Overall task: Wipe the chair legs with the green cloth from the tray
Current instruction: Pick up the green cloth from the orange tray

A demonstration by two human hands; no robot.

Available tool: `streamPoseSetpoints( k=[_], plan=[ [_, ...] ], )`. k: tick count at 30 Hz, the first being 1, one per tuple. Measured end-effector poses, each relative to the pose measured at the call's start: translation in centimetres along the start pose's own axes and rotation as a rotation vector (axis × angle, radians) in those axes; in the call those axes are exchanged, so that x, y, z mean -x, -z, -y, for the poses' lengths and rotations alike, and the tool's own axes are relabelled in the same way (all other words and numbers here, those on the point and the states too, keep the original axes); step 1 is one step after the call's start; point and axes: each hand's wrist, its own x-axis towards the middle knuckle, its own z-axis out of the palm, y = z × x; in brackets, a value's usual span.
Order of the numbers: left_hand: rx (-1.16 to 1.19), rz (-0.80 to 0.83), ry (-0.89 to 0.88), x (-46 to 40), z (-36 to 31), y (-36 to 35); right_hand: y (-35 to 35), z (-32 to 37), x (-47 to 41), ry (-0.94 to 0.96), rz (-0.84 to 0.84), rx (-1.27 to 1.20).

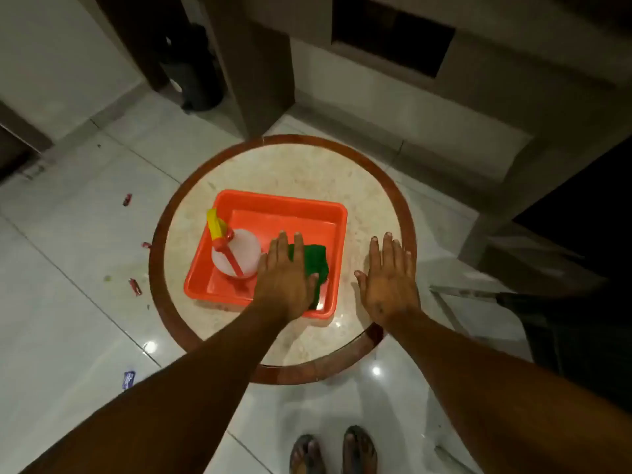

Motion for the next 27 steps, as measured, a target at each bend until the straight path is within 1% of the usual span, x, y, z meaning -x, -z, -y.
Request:
streamPoseSetpoints(
  k=[2,5,8,12,16,20,24,27],
  plan=[
    [0.034,0.022,0.030,-1.5,0.1,-1.8,-2.3,-0.1,-0.6,-0.024,-0.002,-0.022],
    [0.045,0.044,0.020,-2.7,0.3,-3.8,-5.1,0.4,-0.8,-0.036,-0.022,-0.043],
    [0.035,0.056,-0.001,-3.6,0.7,-4.9,-6.6,1.0,-1.1,-0.038,-0.016,-0.045],
    [0.048,0.062,0.020,-4.5,0.6,-5.4,-7.7,1.1,-1.0,-0.060,-0.066,-0.007],
    [0.061,-0.013,0.028,-4.8,-0.1,-5.1,-8.0,0.7,-1.2,-0.054,-0.078,-0.033],
    [0.095,-0.048,-0.009,-4.1,-0.7,-4.0,-7.3,0.5,-0.9,-0.018,-0.063,-0.047],
    [0.137,-0.151,-0.008,-2.1,-1.5,-2.1,-5.4,-1.1,0.4,0.031,-0.041,-0.065],
    [0.144,-0.190,-0.010,0.3,-3.0,-0.7,-3.7,-2.5,2.2,0.052,-0.051,-0.068]
  ],
)
